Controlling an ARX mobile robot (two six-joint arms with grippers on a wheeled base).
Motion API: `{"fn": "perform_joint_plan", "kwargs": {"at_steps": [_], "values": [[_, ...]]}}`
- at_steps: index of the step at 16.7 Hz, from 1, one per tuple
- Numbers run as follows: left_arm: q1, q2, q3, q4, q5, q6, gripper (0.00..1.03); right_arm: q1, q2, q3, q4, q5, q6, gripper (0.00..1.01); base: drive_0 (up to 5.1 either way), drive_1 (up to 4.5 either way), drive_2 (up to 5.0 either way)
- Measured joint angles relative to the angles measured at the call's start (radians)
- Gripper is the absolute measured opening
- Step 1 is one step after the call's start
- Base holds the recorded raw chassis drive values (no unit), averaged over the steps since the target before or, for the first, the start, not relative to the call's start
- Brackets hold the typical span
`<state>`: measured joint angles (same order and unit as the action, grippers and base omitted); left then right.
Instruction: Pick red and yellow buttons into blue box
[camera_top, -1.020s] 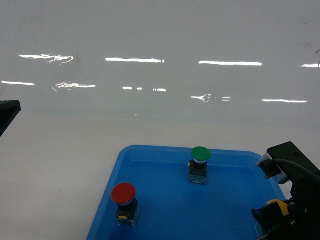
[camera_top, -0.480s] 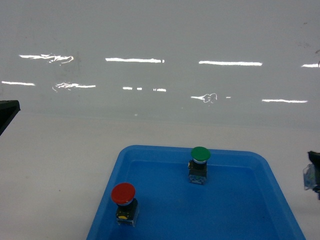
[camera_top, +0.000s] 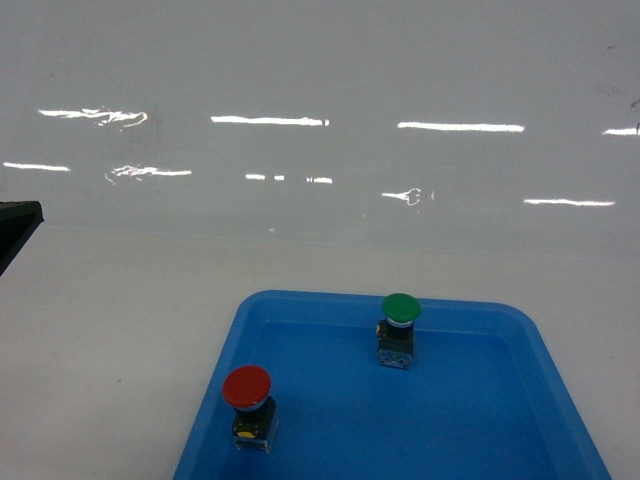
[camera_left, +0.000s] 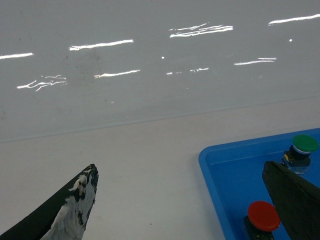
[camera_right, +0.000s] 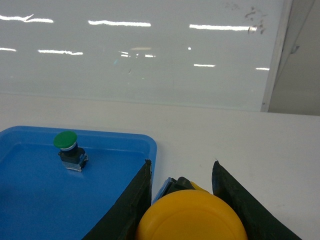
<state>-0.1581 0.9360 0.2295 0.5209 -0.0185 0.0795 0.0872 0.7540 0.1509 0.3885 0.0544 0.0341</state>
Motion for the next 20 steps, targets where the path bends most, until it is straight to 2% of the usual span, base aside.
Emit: {"fn": "perform_joint_plan", "kwargs": {"at_steps": [4, 7, 20], "values": [[0.0, 0.0, 0.0, 0.0, 0.0, 0.0, 0.98, 0.064, -0.229, -0.061, -0.137, 0.092, 0.022, 0.32, 0.0, 0.0, 0.0], [0.0, 0.0, 0.0, 0.0, 0.0, 0.0, 0.98, 0.109, -0.244, -0.069, -0.125, 0.134, 0.026, 0.32, 0.0, 0.0, 0.0], [0.0, 0.0, 0.0, 0.0, 0.0, 0.0, 0.98, 0.122, -0.225, -0.068, -0.105, 0.148, 0.026, 0.32, 0.0, 0.0, 0.0]]}}
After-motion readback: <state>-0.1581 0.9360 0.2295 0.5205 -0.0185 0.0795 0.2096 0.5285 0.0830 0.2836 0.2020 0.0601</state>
